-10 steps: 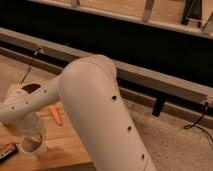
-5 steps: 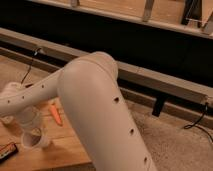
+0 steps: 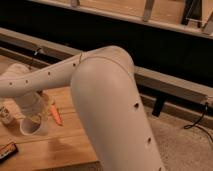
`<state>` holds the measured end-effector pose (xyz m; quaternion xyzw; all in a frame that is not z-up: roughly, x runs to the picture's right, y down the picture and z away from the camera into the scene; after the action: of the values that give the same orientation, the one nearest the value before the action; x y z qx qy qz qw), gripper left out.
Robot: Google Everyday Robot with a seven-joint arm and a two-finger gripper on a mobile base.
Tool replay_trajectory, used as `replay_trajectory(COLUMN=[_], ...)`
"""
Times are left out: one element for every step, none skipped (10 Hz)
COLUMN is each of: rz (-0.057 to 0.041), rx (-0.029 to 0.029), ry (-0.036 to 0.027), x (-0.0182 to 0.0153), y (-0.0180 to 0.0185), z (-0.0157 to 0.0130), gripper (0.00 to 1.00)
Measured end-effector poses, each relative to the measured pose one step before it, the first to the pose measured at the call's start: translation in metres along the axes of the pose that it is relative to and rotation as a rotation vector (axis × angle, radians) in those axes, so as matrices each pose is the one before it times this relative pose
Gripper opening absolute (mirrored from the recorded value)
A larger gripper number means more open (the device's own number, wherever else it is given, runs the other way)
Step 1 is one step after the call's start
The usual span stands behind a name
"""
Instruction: Pick up the ceramic cup
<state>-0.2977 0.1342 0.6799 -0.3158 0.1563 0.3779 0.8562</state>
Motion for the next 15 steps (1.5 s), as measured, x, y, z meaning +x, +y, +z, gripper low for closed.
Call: replay_trajectory(rz=[0.01042,0.00393,0.0016,-0.00146,-0.00397,-0.00356,-0.00011,0.0,0.00059,0.00175,-0.00787,-0.00663,-0.01076,-0.0119,-0.00871], rx=[0.00093,0.00631,0.00827,0.01339,0.0117,0.00685,0.00151,0.0012,-0.00714,-0.0047,-0.01117,-0.01141,-0.0188,-0.02191,-0.01649], ry=[-0.03938,-0.02612,-0.02746,-0.03385,-0.01982,-0.01337,-0.00216,0.0085,0.01293,0.01302,0.03176,0.01931,0.03107,0.03199,0.01543], x=[-0.00388,-0.00229,-0.00255,-0.00236,-0.0004,0.00002,0.00086,0.00306,0.00248,0.00211,0.00425,0.00196,0.00205,0.0012,-0.00127], y=[-0.00923,-0.00383,-0.00288,-0.00273,-0.00137,-0.00035,-0.00035,-0.00042,0.00175,0.00062,0.00285,0.00309,0.00445,0.00487,0.00261], z=[-0.02774,-0.0154,-0.01497,-0.01956,-0.01288,-0.00848,-0.00179,0.00094,0.00455,0.00396,0.01287,0.00845,0.01599,0.01796,0.01094], gripper=[0.0,0.0,0.0,0.0,0.0,0.0,0.0,0.0,0.0,0.0,0.0,0.0,0.0,0.0,0.0])
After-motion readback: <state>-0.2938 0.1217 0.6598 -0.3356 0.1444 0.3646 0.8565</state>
